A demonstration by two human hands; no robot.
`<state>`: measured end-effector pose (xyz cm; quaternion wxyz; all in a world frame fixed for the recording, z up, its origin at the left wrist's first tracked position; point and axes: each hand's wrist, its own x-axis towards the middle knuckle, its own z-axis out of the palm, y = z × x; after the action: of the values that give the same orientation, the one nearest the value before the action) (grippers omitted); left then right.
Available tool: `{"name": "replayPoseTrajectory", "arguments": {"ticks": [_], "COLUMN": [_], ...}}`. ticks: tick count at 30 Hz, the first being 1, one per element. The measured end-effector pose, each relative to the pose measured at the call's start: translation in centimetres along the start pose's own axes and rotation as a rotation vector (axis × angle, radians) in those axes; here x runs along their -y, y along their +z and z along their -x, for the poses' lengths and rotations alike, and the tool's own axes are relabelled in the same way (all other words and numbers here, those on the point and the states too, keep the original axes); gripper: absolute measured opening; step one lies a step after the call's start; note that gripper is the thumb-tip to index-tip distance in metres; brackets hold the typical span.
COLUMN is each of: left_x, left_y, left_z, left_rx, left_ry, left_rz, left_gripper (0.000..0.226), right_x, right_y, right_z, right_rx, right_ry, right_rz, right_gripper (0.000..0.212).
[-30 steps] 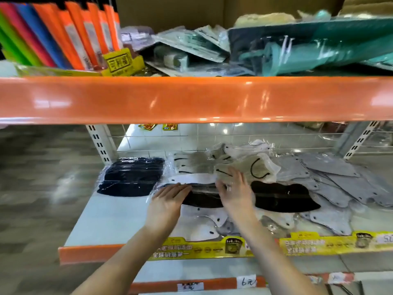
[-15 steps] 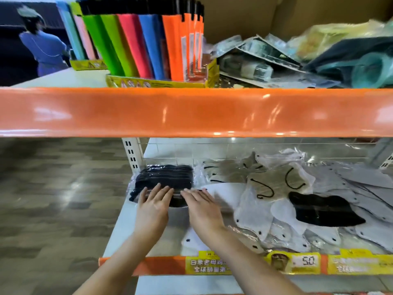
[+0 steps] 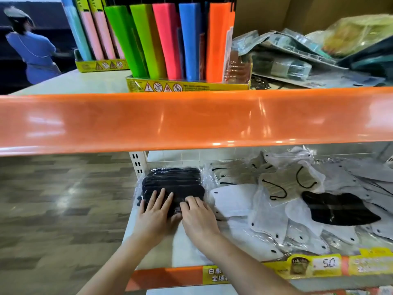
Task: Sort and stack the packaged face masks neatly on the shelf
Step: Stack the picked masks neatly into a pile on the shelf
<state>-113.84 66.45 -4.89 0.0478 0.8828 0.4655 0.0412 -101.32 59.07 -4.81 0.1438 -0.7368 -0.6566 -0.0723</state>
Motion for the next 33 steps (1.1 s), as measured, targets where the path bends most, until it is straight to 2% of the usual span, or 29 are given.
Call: {"name": "replayPoseTrajectory", "arguments": {"ticks": [4,6,8,10,14,16,18,19,22,25,28,33], "left_x": [0.3,0.4,0.3,0.2,-1.4,-2.9,-4.6,-5.7,-9.6,-14.0,-18.7,-26.3], "left_y": [-0.5,-0.6,-0.8,-1.0,-1.1,-1.7,-2.1,-2.5,-3.1,-3.5,-2.9,-1.0], "left_z": [-0.4,-0.8,-0.9,-1.0,-1.2,-1.2,-1.2,-1.3,-1.7,-2.1,-2.3,-1.5], "left_rx": [0.066,0.053,0.056,0.059,0.000,-0.038,-0.141,-0.175,-0.155,-0.155,-0.167,-0.108], "left_ry": [-0.017,-0.013,-0.005,-0.007,0.016,0.035,0.095,0.097,0.101,0.149,0.222,0.409], "left_rz": [-0.031,-0.025,-0.040,-0.049,0.052,0.110,0.213,0.265,0.370,0.417,0.447,0.445], "left_gripper": [0.127,0.112,0.085,0.064,0.054,0.053,0.056,0.049,0.038,0.038,0.034,0.053], "right_x": [-0.3,0.0,0.1,0.3,-0.2,-1.1,-2.5,-3.4,-6.8,-10.3,-14.7,-20.3], "right_y": [0.5,0.2,-0.2,-0.5,-1.5,-2.4,-3.5,-4.1,-5.0,-7.1,-8.2,-9.4], "right_z": [-0.1,-0.1,-0.2,-0.1,0.0,0.0,0.2,0.4,1.4,3.0,4.9,8.8], "right_rx": [0.045,0.127,0.227,0.247,0.224,0.159,0.101,0.048,-0.070,-0.026,0.022,-0.096], "right_ry": [0.058,0.059,0.039,0.042,0.021,-0.005,0.017,0.036,0.112,0.178,0.223,0.378], "right_rz": [-0.058,-0.094,-0.139,-0.134,-0.166,-0.166,-0.185,-0.196,-0.177,-0.148,-0.069,-0.087], "right_gripper": [0.035,0.045,0.053,0.056,0.051,0.051,0.049,0.047,0.041,0.040,0.050,0.041]}}
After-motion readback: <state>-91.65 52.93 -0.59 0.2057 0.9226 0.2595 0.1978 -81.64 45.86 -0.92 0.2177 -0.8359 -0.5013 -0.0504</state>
